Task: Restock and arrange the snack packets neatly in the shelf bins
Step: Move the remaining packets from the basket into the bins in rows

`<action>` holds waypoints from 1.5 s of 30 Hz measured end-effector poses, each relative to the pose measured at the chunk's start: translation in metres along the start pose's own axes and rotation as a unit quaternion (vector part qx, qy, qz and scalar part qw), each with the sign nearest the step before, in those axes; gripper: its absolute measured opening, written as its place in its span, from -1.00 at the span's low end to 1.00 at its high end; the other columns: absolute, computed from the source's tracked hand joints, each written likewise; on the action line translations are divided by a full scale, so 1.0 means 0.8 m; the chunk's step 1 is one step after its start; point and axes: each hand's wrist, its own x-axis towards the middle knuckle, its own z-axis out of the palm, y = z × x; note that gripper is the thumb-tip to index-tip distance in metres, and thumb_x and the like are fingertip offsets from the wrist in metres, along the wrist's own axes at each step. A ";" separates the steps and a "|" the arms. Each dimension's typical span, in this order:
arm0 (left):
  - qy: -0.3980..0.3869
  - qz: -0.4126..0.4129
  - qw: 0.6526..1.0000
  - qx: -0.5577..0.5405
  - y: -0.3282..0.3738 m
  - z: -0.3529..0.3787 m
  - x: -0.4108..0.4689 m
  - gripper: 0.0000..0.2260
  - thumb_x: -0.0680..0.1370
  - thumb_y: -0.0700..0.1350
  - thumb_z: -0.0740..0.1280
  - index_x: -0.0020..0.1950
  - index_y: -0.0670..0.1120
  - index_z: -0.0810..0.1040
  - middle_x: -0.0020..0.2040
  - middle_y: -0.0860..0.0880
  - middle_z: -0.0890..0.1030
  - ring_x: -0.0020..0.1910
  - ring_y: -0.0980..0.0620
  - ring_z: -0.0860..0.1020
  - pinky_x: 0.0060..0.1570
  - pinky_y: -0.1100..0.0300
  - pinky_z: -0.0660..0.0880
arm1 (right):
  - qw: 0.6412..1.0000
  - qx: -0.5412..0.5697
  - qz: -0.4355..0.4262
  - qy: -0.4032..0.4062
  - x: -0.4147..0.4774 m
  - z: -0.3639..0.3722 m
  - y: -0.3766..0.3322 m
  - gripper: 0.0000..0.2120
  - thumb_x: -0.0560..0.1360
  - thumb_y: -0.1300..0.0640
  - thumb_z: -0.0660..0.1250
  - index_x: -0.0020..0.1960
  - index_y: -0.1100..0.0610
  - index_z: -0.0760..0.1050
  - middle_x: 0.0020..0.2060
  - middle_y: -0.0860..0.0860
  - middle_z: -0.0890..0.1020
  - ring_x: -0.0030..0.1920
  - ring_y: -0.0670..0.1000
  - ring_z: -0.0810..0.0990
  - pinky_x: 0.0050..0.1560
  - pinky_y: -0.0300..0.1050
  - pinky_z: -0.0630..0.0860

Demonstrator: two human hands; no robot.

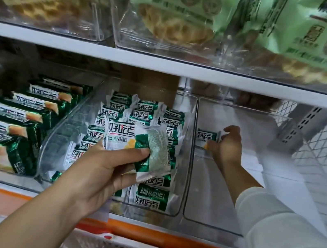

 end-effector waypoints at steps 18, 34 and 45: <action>-0.047 -0.023 0.999 0.002 -0.009 0.013 -0.041 -0.58 0.21 -0.23 0.51 0.00 -0.41 0.63 0.03 -0.32 0.58 0.03 -0.22 0.50 -0.30 0.03 0.66 | 0.923 0.008 -0.343 -0.176 -0.231 -0.119 -0.122 -0.42 0.41 0.22 0.37 0.29 -0.28 0.35 0.35 -0.28 0.25 0.39 -0.24 0.27 0.25 -0.43 0.32; -0.004 0.057 0.995 0.084 -0.013 0.003 -0.075 0.01 0.25 0.00 0.64 0.56 -0.15 0.17 0.17 -0.24 0.64 -0.09 -0.14 0.72 0.10 -0.08 0.60 | 0.855 0.450 0.110 -0.234 -0.282 -0.122 -0.133 -0.77 0.56 0.28 0.23 -0.11 0.11 0.65 -0.14 0.17 0.71 -0.13 0.05 0.70 -0.23 -0.16 0.60; -0.044 0.074 0.986 0.144 -0.018 0.004 -0.069 -0.22 0.17 0.02 0.68 0.27 -0.25 0.48 -0.02 -0.26 0.68 -0.12 -0.18 0.64 0.04 -0.17 0.52 | 0.917 0.301 0.033 -0.260 -0.276 -0.108 -0.131 -0.52 0.25 -0.07 0.48 0.13 0.03 0.55 0.00 -0.01 0.71 0.06 0.02 0.67 0.19 0.14 0.54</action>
